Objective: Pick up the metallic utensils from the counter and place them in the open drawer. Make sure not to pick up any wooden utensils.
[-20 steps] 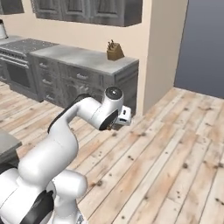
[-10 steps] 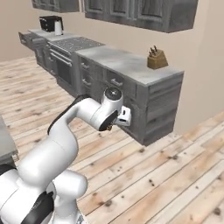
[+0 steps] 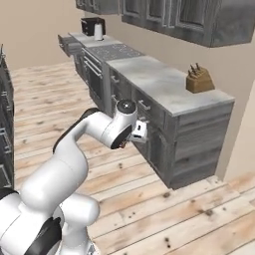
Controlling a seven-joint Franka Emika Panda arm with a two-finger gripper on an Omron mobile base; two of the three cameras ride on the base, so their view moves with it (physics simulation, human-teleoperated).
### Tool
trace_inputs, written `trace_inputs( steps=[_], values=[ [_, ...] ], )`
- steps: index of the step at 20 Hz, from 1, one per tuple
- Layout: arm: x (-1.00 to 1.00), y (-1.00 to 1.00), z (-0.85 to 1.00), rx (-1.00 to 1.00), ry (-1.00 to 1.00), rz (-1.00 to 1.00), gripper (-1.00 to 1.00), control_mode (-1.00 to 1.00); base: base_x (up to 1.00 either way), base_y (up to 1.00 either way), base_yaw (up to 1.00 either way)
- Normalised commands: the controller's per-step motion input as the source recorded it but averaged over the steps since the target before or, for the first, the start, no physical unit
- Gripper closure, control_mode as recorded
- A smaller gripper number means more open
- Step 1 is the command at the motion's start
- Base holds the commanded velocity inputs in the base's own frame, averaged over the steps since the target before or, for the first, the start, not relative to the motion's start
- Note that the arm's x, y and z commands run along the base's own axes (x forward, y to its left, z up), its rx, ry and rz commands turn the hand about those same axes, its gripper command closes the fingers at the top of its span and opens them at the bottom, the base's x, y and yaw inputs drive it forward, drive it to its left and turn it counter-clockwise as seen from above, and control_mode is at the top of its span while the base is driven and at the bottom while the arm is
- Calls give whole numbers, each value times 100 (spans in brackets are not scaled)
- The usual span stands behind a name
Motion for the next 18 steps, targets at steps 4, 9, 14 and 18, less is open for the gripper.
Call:
trace_inputs(
  steps=[4,9,14,18],
  values=[
    [0,0,0,0,0,0,100,100,100,-34,33],
    [0,0,0,0,0,0,100,100,100,-1,28],
    [0,0,0,0,0,0,100,100,100,0,31],
    [0,0,0,0,0,0,100,100,100,0,31]
  ],
)
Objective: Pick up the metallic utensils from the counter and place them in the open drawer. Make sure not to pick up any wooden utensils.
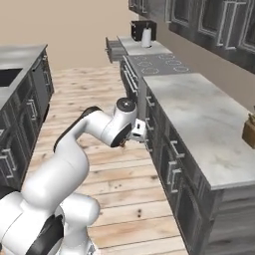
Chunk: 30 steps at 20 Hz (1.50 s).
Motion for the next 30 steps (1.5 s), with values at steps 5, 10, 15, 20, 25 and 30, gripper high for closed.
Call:
trace_inputs(
  steps=[5,10,15,20,25,30],
  values=[
    [0,0,0,0,0,0,100,100,100,0,17],
    [0,0,0,0,0,0,100,100,100,14,9],
    [0,0,0,0,0,0,100,100,100,23,9],
    [0,0,0,0,0,0,100,100,100,19,8],
    [0,0,0,0,0,0,100,100,100,16,7],
    [0,0,0,0,0,0,100,100,100,16,7]
  ],
)
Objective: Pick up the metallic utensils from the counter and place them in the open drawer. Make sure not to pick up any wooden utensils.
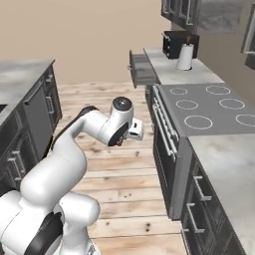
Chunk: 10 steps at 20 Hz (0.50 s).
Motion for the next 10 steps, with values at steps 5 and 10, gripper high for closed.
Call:
trace_inputs(
  steps=[5,10],
  values=[
    [0,0,0,0,0,0,100,100,100,12,7],
    [0,0,0,0,0,0,100,100,100,4,8]
  ],
)
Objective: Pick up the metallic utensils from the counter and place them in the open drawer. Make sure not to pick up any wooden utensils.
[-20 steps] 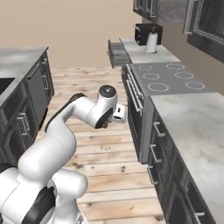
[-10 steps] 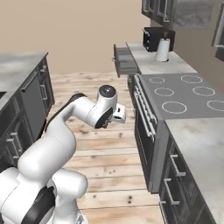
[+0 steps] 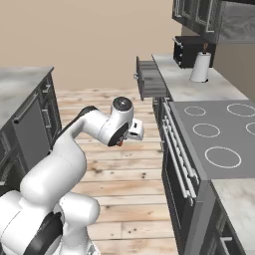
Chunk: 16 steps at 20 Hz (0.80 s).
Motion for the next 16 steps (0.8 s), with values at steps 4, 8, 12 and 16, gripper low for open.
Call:
trace_inputs(
  steps=[4,8,12,16],
  values=[
    [0,0,0,0,0,0,100,100,100,1,10],
    [0,0,0,0,0,0,100,100,100,-1,14],
    [0,0,0,0,0,0,100,100,100,-41,18],
    [0,0,0,0,0,0,100,100,100,-50,30]
  ],
)
